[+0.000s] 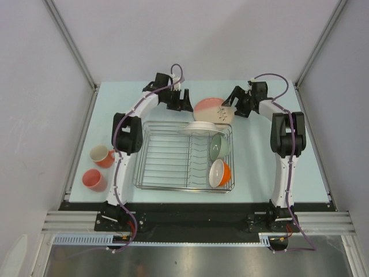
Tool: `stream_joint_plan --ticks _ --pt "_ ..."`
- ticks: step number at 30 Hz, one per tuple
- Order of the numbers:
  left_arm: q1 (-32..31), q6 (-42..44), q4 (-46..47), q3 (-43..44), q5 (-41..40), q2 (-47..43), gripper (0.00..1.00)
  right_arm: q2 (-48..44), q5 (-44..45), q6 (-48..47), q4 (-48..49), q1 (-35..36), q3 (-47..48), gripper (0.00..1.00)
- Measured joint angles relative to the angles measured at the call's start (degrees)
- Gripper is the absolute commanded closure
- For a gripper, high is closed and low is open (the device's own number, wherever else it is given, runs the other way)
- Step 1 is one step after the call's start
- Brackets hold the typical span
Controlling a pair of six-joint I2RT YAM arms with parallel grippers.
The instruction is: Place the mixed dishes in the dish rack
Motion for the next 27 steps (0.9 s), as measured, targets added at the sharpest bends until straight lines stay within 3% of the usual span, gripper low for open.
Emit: stream_joint_plan --ticks 27 --pt "-2.5 -5.7 7.3 4.3 2.9 6.0 0.11 1.8 -7.9 4.8 7.6 1.7 -1.7 0.0"
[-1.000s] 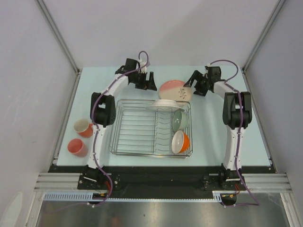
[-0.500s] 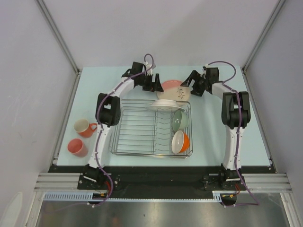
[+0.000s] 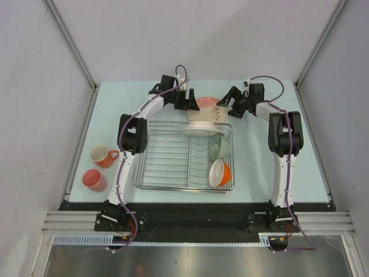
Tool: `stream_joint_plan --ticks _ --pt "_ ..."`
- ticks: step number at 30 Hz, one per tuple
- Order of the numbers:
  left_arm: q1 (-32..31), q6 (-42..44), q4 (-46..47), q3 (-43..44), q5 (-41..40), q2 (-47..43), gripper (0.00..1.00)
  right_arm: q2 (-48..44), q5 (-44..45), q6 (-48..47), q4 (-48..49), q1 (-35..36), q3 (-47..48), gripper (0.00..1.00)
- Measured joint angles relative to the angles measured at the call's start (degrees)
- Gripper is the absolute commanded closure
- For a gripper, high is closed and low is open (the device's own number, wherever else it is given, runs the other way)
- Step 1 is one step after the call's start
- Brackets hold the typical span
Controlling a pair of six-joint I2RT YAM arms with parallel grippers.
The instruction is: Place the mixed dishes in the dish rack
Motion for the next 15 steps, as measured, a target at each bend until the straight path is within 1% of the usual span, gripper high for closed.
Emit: stream_joint_plan --ticks 6,10,12,15 --pt "0.2 0.0 -0.2 0.0 0.0 0.0 0.12 1.2 -2.6 2.8 3.3 -0.5 -0.3 0.0" --pt "0.9 -0.1 -0.2 0.0 0.0 0.0 0.12 3.1 -5.9 6.3 7.2 -0.9 0.2 0.0" --pt "1.0 -0.2 -0.2 0.0 -0.3 0.0 0.13 3.9 -6.4 6.4 5.8 -0.9 1.6 0.0" --pt "1.1 -0.4 -0.1 0.0 -1.0 0.0 0.13 6.9 -6.7 4.9 -0.9 -0.8 8.5 0.0"
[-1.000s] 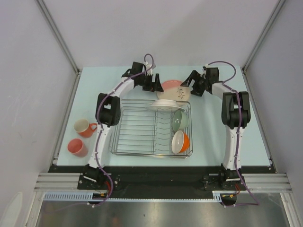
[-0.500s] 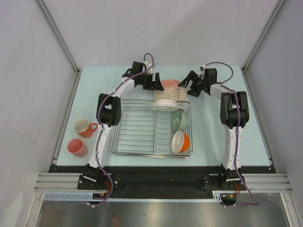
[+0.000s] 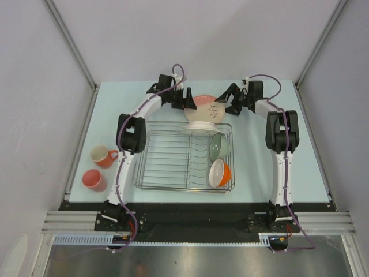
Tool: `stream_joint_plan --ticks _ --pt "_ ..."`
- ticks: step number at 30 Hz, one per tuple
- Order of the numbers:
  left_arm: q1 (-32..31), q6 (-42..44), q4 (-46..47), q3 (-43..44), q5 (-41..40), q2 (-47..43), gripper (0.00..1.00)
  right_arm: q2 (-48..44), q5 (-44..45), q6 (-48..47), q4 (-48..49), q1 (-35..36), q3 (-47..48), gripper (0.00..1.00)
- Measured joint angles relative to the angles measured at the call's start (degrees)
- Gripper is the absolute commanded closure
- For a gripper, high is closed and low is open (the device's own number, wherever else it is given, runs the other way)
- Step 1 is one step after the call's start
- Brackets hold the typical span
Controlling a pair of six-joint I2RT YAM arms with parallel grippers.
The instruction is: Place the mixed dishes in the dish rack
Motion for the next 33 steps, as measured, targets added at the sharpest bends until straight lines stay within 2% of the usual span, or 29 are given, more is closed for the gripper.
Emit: stream_joint_plan --ticks 3,8,10,11,12,13,14,17,24,27,33 --pt "0.0 -0.2 0.1 0.0 -0.2 0.0 0.13 0.1 0.6 -1.1 -1.3 0.2 0.5 0.0" --pt "0.0 -0.5 0.7 0.0 0.2 0.2 0.13 -2.0 -0.4 2.1 5.2 0.5 -5.7 0.02" --pt "-0.1 -0.7 1.2 0.0 0.6 0.4 0.13 -2.3 -2.8 5.3 9.1 0.5 -8.4 0.27" --pt "-0.1 -0.7 1.6 0.0 0.9 0.5 0.13 -2.3 -3.9 6.8 11.3 0.5 -9.8 0.53" --pt "-0.2 -0.8 1.9 0.0 1.1 0.5 0.13 -2.2 -4.6 8.6 13.0 0.6 -11.3 0.74" --pt "-0.4 -0.8 2.2 0.0 1.3 0.6 0.13 -1.9 -5.5 9.4 13.9 0.6 -12.3 0.9" --pt "-0.6 -1.0 2.4 0.0 1.6 0.7 0.13 -1.2 -5.9 10.3 13.9 0.8 -13.4 0.97" --pt "-0.8 -1.0 2.3 0.1 0.8 0.7 0.13 0.9 -10.7 13.3 14.9 0.6 -13.6 1.0" --pt "-0.8 -1.0 2.1 0.3 0.1 0.7 0.13 1.0 -9.8 10.7 8.7 0.8 -9.6 1.0" --pt "-0.8 -1.0 2.1 0.3 0.1 0.7 0.13 0.9 -9.9 11.2 10.7 0.8 -10.8 1.0" --pt "-0.6 -1.5 2.1 0.4 1.3 0.5 0.04 -0.2 -9.2 12.7 15.7 0.9 -13.8 1.0"
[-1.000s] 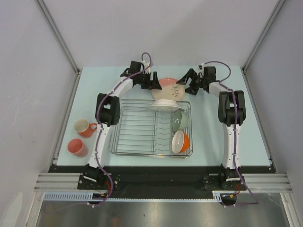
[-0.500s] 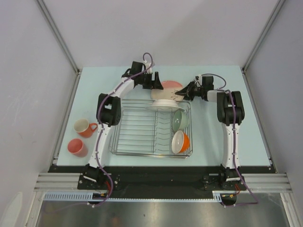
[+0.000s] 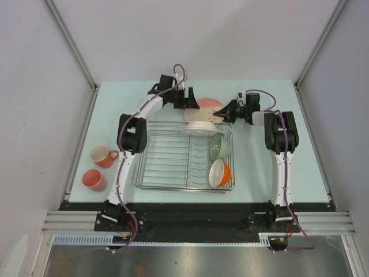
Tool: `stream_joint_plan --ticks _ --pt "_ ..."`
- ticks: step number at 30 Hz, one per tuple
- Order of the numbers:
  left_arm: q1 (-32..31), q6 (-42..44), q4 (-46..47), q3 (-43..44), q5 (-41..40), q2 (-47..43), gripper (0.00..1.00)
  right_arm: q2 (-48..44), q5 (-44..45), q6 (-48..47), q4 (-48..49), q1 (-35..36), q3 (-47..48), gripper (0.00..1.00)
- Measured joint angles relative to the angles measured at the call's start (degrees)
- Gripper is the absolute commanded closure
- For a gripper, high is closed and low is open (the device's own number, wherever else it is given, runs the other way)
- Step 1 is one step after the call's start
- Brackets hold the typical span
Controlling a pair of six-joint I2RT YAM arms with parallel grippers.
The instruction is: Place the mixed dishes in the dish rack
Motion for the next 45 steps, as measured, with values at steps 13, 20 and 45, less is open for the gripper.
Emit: stream_joint_plan --ticks 13,20,45 --pt "6.6 -4.5 -5.4 -12.9 13.7 -11.3 0.0 -3.2 7.9 -5.0 -5.4 -0.7 7.0 1.0" --pt "8.8 -1.8 -9.1 -12.9 14.4 -20.9 0.0 -3.2 15.2 -11.0 -8.9 -6.9 16.6 1.0" --pt "8.3 12.1 -17.8 -24.3 0.0 -32.5 0.0 -70.9 3.8 -41.3 -16.7 -5.9 -5.0 1.0"
